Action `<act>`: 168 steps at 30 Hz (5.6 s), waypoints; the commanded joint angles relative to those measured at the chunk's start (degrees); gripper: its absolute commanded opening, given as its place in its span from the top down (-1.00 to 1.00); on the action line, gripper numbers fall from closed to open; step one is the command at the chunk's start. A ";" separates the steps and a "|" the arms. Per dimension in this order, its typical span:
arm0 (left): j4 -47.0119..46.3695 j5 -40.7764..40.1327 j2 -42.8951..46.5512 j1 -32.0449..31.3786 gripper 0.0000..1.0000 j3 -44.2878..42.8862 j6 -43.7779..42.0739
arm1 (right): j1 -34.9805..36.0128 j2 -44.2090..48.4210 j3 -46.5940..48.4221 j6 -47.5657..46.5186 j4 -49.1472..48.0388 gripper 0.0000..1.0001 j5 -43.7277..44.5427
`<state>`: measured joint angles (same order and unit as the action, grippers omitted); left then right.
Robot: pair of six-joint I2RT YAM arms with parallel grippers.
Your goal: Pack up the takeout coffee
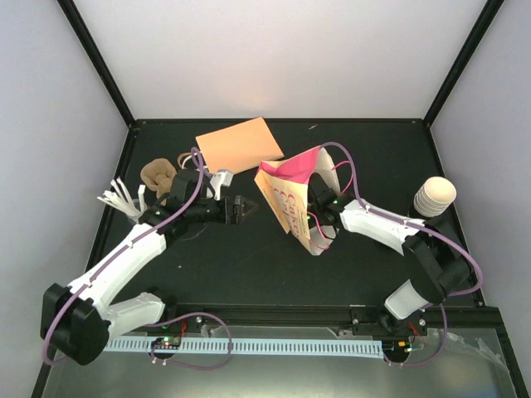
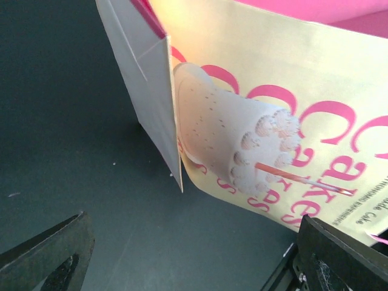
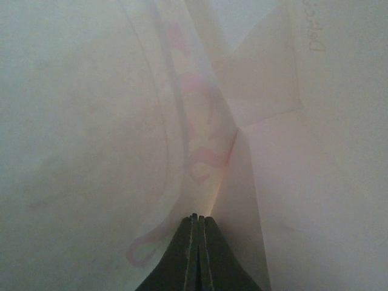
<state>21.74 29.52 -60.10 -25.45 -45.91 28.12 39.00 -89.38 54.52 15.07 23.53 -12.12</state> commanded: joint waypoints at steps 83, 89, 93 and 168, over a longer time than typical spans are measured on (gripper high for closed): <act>-29.67 -6.57 -12.73 -18.51 -0.27 -4.15 4.79 | -9.71 -4.03 7.74 -1.11 0.68 0.98 -6.82; -32.57 -15.14 -9.06 -28.39 -0.25 -4.36 0.11 | -9.73 -4.21 8.14 -0.88 0.81 0.98 -7.07; -34.08 -15.97 -9.87 -30.86 -0.28 -5.68 -5.21 | -9.70 -4.32 8.23 -0.96 0.89 0.98 -7.54; -46.57 -4.71 -14.78 -36.77 0.97 -20.34 11.27 | -7.35 -2.48 4.59 6.57 -0.61 0.98 16.89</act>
<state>-21.34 21.47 -78.17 -61.25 -62.57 39.51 30.96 -92.27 59.96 18.87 21.23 -2.66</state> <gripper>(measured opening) 0.035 0.026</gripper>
